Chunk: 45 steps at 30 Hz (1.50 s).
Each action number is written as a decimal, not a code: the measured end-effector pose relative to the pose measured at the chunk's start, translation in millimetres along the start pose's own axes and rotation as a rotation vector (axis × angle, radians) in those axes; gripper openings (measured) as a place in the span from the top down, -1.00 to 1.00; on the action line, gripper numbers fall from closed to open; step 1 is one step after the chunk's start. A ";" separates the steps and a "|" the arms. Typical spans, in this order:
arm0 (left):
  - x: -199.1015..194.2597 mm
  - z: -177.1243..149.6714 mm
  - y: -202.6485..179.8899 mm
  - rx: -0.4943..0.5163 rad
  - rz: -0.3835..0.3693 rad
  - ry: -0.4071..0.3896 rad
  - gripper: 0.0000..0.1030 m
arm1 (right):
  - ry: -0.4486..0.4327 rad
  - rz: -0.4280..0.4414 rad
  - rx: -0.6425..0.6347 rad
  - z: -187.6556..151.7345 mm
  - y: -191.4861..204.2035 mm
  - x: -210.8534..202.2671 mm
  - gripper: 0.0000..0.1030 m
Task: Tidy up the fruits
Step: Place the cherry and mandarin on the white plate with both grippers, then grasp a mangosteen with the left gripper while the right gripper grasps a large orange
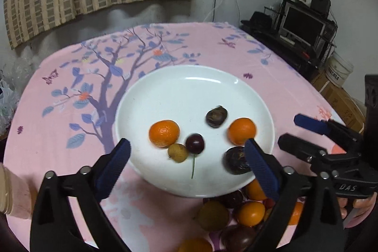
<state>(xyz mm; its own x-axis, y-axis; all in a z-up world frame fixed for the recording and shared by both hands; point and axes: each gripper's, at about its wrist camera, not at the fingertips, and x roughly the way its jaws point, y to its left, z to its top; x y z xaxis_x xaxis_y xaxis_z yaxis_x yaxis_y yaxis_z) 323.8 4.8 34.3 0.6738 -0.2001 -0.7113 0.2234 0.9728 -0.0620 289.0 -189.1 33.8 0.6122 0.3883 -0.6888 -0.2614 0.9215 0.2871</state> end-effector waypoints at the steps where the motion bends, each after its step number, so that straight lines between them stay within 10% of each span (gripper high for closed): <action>1: -8.7 -1.5 1.7 -0.012 0.013 -0.023 -0.90 | 0.010 0.008 0.008 -1.0 -1.2 -0.7 -0.51; 9: -38.0 -51.3 17.3 0.002 0.093 -0.034 -0.90 | 0.002 0.086 0.028 -21.9 -3.4 -21.1 -0.51; 17: -47.7 -106.3 58.6 -0.087 0.166 0.026 -0.90 | 0.187 0.179 0.029 -56.9 0.0 -18.6 -0.51; 27: -62.4 -124.0 77.6 -0.170 0.191 0.010 -0.90 | 0.243 0.167 -0.133 -79.7 20.6 -25.7 -0.39; 45: -62.7 -127.2 75.3 -0.157 0.189 0.023 -0.90 | 0.306 0.178 -0.028 -87.2 -1.1 -20.1 0.17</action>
<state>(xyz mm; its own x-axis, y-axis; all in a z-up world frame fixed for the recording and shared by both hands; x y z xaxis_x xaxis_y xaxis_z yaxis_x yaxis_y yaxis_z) 208.8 105.5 -14.9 0.6763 -0.0121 -0.7366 -0.0184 0.9993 -0.0333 211.9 -198.2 -10.8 0.3046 0.5200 -0.7980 -0.3675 0.8371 0.4052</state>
